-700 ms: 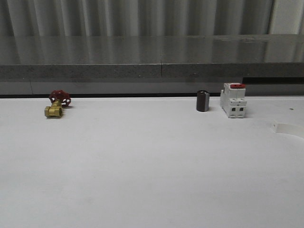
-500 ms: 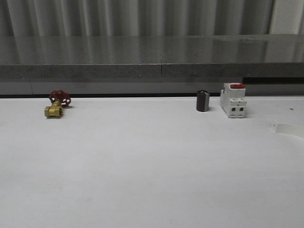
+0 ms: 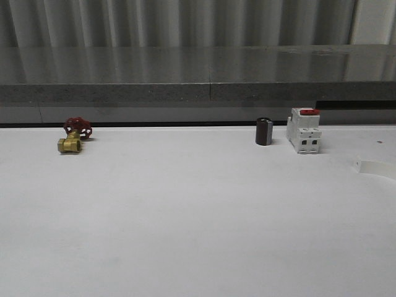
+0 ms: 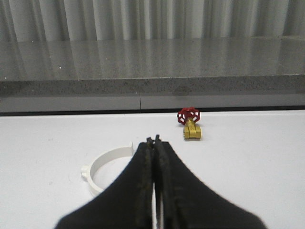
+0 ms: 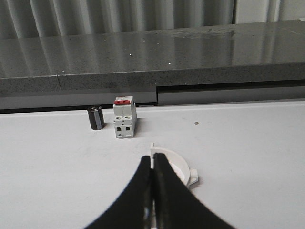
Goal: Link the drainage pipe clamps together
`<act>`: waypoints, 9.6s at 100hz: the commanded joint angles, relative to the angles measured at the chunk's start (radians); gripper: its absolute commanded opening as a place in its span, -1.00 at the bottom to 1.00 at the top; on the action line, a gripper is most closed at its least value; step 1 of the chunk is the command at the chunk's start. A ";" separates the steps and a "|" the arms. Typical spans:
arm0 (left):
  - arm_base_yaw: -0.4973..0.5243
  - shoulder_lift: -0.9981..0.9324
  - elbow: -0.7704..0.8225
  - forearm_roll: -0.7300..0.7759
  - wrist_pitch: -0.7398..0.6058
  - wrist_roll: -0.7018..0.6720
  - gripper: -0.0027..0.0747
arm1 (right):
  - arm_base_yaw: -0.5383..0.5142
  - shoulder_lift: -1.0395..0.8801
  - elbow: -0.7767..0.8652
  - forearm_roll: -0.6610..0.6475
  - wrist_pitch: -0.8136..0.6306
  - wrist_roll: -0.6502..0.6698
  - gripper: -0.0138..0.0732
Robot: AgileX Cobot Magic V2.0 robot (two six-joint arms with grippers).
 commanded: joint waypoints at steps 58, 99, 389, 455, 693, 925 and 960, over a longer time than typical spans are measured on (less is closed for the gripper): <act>-0.007 0.458 -0.609 -0.073 0.516 -0.008 -0.98 | -0.002 -0.010 -0.016 -0.012 -0.072 -0.003 -0.84; -0.007 0.833 -0.786 -0.081 0.720 -0.008 -0.98 | -0.002 -0.010 -0.016 -0.012 -0.072 -0.003 -0.84; 0.228 1.976 -1.384 0.033 0.654 0.212 -0.93 | -0.002 -0.010 -0.016 -0.012 -0.072 -0.003 -0.84; 0.206 1.811 -1.384 -0.148 0.826 0.212 -0.98 | -0.002 -0.010 -0.016 -0.012 -0.072 -0.003 -0.84; -0.532 2.008 -1.600 0.026 0.805 -0.635 -0.98 | -0.002 -0.010 -0.016 -0.012 -0.072 -0.003 -0.84; -0.553 2.090 -1.663 0.087 0.873 -0.603 0.30 | -0.002 -0.010 -0.016 -0.012 -0.072 -0.003 -0.84; -0.564 2.070 -1.665 0.165 0.921 -0.599 0.30 | -0.002 -0.010 -0.016 -0.012 -0.072 -0.003 -0.84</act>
